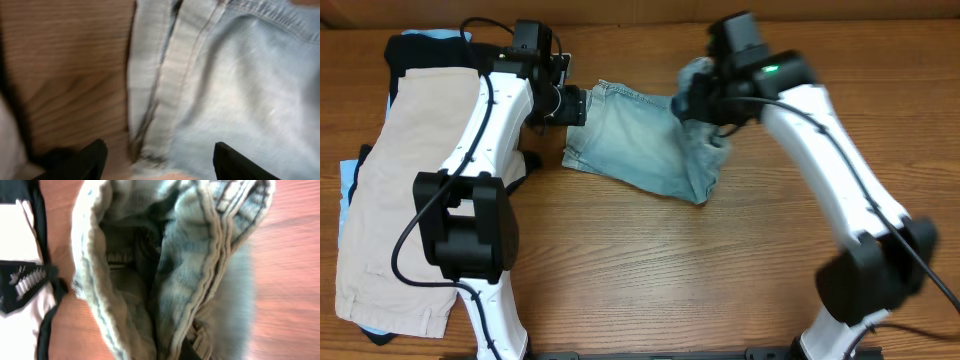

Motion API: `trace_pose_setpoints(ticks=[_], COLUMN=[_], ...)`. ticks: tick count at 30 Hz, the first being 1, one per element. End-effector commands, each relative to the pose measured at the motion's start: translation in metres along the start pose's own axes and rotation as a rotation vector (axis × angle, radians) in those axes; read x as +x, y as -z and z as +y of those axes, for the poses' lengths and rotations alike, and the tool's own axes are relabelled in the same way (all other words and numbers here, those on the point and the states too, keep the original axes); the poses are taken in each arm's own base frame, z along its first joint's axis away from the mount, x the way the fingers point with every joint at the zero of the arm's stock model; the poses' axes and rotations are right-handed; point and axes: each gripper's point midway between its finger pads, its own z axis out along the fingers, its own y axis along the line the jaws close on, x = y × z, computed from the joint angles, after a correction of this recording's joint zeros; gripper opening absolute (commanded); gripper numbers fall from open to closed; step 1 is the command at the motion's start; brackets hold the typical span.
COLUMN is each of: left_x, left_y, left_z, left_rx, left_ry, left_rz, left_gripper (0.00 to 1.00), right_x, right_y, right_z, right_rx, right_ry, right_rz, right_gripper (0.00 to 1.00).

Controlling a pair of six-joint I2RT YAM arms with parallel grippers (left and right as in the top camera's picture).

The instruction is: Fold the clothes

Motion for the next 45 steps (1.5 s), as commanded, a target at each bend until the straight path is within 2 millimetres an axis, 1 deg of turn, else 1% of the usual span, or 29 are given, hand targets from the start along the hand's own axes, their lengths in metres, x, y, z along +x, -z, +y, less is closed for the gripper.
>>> trace_pose_setpoints(ticks=[1, 4, 7, 8, 9, 12, 15, 16, 19, 20, 23, 26, 30, 31, 32, 33, 34, 35, 36, 38, 39, 41, 42, 44, 45], left_x=[0.002, 0.003, 0.008, 0.012, 0.014, 0.025, 0.035, 0.039, 0.041, 0.041, 0.039, 0.038, 0.040, 0.040, 0.041, 0.041, 0.041, 0.041, 0.042, 0.041, 0.040, 0.039, 0.040, 0.046, 0.050], left_y=[-0.022, -0.031, -0.045, -0.053, -0.057, -0.076, -0.089, -0.094, -0.094, -0.094, -0.087, -0.080, -0.065, -0.062, -0.059, -0.057, -0.055, -0.052, -0.049, -0.039, -0.034, -0.024, -0.020, -0.015, -0.014], left_z=[-0.025, -0.040, -0.043, -0.045, -0.046, -0.052, -0.059, -0.061, -0.066, -0.069, -0.076, -0.073, -0.065, -0.063, -0.061, -0.058, -0.055, -0.053, -0.051, -0.052, -0.052, -0.054, -0.057, -0.065, -0.068], left_rx=[0.131, 0.219, 0.228, 0.230, 0.230, 0.252, 0.287, 0.298, 0.322, 0.337, 0.392, 0.397, 0.389, 0.384, 0.378, 0.363, 0.352, 0.340, 0.328, 0.319, 0.317, 0.318, 0.327, 0.363, 0.372], left_ry=[-0.041, -0.061, -0.076, -0.092, -0.094, -0.120, -0.138, -0.140, -0.148, -0.155, -0.166, -0.149, -0.168, -0.177, -0.184, -0.181, -0.178, -0.175, -0.174, -0.173, -0.174, -0.173, -0.172, -0.163, -0.159], left_rz=[0.029, 0.037, 0.058, 0.075, 0.085, 0.130, 0.163, 0.178, 0.184, 0.182, 0.178, 0.188, 0.216, 0.222, 0.229, 0.237, 0.242, 0.252, 0.260, 0.274, 0.277, 0.282, 0.286, 0.309, 0.326], left_gripper=[0.70, 0.68, 0.64, 0.62, 0.61, 0.52, 0.36, 0.27, 0.08, 0.04, 0.04, 0.04, 0.04, 0.08, 0.26, 0.52, 0.75, 0.90, 0.95, 0.96, 0.95, 0.91, 0.88, 0.65, 0.47], right_x=[-0.001, 0.021, 0.038, 0.044, 0.046, 0.050, 0.047, 0.044, 0.034, 0.030, 0.014, 0.005, -0.001, -0.003, -0.004, -0.005, -0.006, -0.006, -0.007, -0.007, -0.007, -0.007, -0.007, -0.006, -0.005], right_y=[0.070, 0.084, 0.093, 0.096, 0.098, 0.103, 0.107, 0.108, 0.109, 0.109, 0.106, 0.099, 0.089, 0.087, 0.085, 0.083, 0.083, 0.082, 0.082, 0.082, 0.082, 0.082, 0.082, 0.082, 0.082], right_z=[-0.006, -0.028, -0.049, -0.059, -0.064, -0.080, -0.089, -0.094, -0.102, -0.104, -0.111, -0.116, -0.120, -0.121, -0.121, -0.120, -0.119, -0.117, -0.116, -0.115, -0.115, -0.116, -0.116, -0.116, -0.116], right_rx=[-0.040, -0.010, 0.025, 0.040, 0.046, 0.059, 0.064, 0.066, 0.068, 0.068, 0.068, 0.068, 0.068, 0.068, 0.067, 0.063, 0.055, 0.040, 0.036, 0.033, 0.033, 0.033, 0.034, 0.035, 0.034], right_ry=[0.069, 0.106, 0.118, 0.110, 0.106, 0.103, 0.093, 0.088, 0.087, 0.087, 0.079, 0.074, 0.076, 0.075, 0.075, 0.075, 0.075, 0.076, 0.076, 0.077, 0.077, 0.077, 0.076, 0.075, 0.075], right_rz=[-0.058, 0.029, 0.106, 0.137, 0.149, 0.176, 0.171, 0.162, 0.128, 0.111, 0.057, 0.027, 0.019, 0.020, 0.020, 0.019, 0.018, 0.018, 0.016, 0.014, 0.014, 0.015, 0.016, 0.020, 0.022], right_gripper=[0.04, 0.04, 0.04, 0.04, 0.04, 0.04, 0.04, 0.04, 0.04, 0.04, 0.04, 0.04, 0.04, 0.04, 0.04, 0.04, 0.04, 0.04, 0.04, 0.04, 0.04, 0.04, 0.04, 0.04, 0.04])
